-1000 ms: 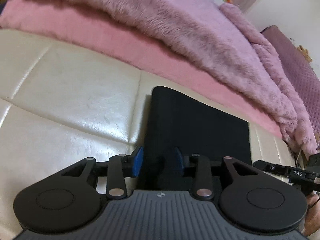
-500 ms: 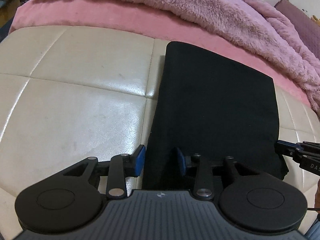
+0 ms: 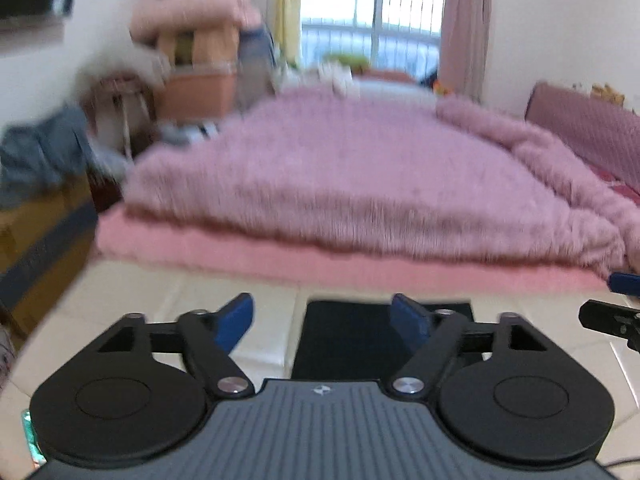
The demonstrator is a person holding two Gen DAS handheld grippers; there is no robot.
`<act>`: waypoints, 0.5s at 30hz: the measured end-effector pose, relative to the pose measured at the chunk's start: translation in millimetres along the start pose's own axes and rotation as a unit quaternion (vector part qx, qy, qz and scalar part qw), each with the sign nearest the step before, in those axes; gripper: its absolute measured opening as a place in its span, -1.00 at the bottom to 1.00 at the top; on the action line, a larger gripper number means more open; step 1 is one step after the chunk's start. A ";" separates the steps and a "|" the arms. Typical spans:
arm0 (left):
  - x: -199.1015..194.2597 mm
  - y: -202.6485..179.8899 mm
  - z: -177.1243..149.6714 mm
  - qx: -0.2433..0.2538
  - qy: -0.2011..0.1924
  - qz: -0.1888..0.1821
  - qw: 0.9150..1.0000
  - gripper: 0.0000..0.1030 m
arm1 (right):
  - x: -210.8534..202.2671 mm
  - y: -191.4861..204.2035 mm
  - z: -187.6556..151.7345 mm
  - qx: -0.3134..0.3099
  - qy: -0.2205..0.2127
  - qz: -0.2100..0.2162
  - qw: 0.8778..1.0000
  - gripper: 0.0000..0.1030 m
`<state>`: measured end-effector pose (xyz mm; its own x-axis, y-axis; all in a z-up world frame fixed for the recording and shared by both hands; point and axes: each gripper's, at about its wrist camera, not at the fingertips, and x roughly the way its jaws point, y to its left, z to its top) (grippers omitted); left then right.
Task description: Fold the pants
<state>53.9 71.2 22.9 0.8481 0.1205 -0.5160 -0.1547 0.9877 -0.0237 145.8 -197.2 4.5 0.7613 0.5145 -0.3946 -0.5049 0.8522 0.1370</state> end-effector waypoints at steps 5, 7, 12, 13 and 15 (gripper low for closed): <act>-41.6 -24.5 -9.2 0.018 -0.055 0.044 0.997 0.92 | -57.5 25.9 -0.9 -0.014 -0.063 -0.042 0.997 0.60; -50.4 -33.9 -14.8 0.018 -0.056 0.058 0.997 0.92 | -73.5 30.9 -5.4 -0.003 -0.069 -0.047 0.997 0.60; -58.3 -47.3 -29.8 0.025 -0.032 0.050 0.998 0.92 | -100.4 40.4 -26.8 0.034 -0.068 -0.056 0.996 0.60; -60.2 -49.2 -33.4 0.022 -0.025 0.045 0.998 0.92 | -103.2 42.0 -32.4 0.039 -0.063 -0.056 0.996 0.60; -64.3 -47.6 -39.3 0.008 -0.008 0.038 0.999 0.92 | -106.4 43.4 -41.8 0.044 -0.051 -0.053 0.996 0.60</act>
<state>-13.1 12.4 23.5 0.8427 0.1964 -0.5013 -0.2112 0.9770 0.0278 25.8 -218.8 14.5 0.8485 0.4241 -0.3166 -0.3849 0.9051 0.1809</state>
